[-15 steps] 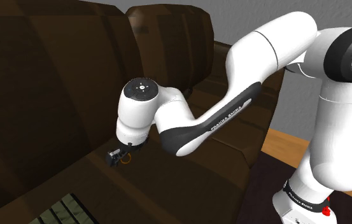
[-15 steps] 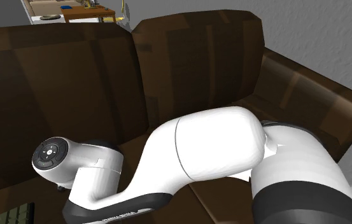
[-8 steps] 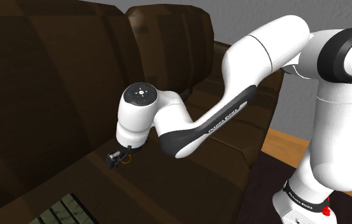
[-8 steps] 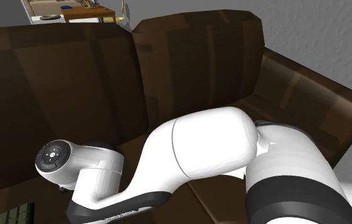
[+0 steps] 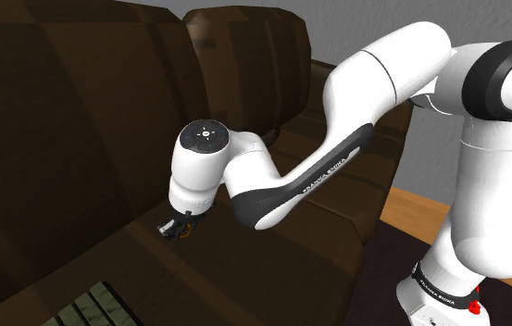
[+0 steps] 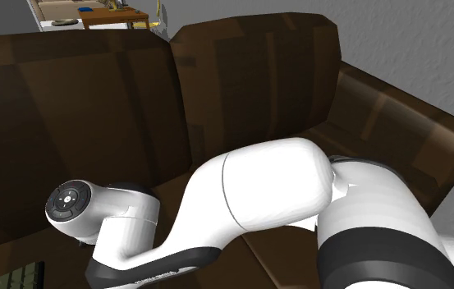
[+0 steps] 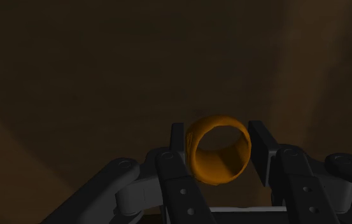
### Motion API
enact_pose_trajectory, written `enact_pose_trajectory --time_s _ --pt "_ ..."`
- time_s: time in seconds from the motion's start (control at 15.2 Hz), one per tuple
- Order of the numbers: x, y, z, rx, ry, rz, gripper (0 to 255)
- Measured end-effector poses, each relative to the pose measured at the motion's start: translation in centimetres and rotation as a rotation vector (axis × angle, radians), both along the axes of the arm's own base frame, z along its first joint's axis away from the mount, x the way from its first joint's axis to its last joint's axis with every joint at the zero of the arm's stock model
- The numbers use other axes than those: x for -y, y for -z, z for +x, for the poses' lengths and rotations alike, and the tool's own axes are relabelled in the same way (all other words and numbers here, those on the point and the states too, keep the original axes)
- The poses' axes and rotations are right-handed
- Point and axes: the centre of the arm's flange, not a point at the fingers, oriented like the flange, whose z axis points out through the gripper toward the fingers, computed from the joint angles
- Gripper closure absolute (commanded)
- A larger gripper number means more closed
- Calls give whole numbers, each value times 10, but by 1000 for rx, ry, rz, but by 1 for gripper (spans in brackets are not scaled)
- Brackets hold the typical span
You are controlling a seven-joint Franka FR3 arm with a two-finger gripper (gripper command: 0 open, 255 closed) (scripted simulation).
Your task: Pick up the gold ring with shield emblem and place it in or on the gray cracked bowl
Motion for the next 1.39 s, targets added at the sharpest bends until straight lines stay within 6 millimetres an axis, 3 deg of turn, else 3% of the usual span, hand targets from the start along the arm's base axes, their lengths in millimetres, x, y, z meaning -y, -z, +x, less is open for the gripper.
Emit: enact_pose_trajectory --time_s 0.4,1.39 --pt "-1 -5 0 -3 -1 -1 255" --pt "0 -83 1 -3 0 -1 255"
